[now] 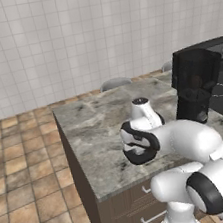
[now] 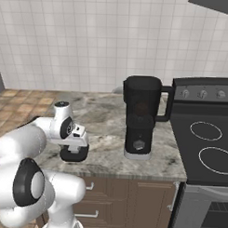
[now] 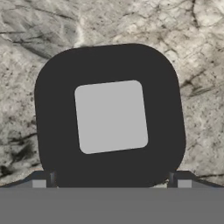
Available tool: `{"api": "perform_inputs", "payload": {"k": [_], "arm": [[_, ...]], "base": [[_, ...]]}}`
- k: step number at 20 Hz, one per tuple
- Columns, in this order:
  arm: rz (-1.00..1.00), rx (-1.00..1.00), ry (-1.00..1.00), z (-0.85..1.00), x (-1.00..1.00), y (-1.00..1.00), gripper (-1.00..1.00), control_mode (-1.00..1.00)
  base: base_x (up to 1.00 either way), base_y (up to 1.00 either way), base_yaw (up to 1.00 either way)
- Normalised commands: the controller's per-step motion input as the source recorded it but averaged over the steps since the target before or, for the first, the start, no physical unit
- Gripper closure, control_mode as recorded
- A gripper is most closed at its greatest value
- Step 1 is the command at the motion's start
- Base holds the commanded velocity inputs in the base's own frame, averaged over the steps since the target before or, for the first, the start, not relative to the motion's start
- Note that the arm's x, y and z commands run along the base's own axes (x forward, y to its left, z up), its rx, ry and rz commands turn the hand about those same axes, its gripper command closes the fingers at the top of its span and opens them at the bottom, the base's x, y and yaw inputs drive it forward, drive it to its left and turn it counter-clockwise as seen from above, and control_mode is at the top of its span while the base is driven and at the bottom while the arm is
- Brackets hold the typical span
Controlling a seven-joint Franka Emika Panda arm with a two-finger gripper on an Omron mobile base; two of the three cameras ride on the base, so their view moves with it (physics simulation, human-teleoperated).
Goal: Grab the onion and garlic from the fridge, place them in the blender, close the lid, and turn on the blender to create a marinade.
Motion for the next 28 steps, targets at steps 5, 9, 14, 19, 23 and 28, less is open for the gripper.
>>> {"api": "perform_inputs", "payload": {"k": [5,9,14,19,23,28], "arm": [[0.00,0.00,0.00,-0.19,0.15,0.00,-1.00,-1.00],[0.01,0.00,0.00,-0.26,0.04,0.00,-1.00,-1.00],[0.00,0.00,0.00,-0.17,0.08,0.00,-1.00,-1.00],[0.00,0.00,0.00,-0.02,0.20,0.00,-1.00,-1.00],[0.00,0.00,0.00,0.00,0.20,0.00,-1.00,-1.00],[0.00,0.00,0.00,-0.11,0.10,0.02,-1.00,-1.00]], "base": [[0.00,0.00,0.00],[0.00,0.00,0.00],[0.00,0.00,0.00],[0.00,0.00,0.00],[0.00,0.00,0.00],[0.00,0.00,0.00]]}}
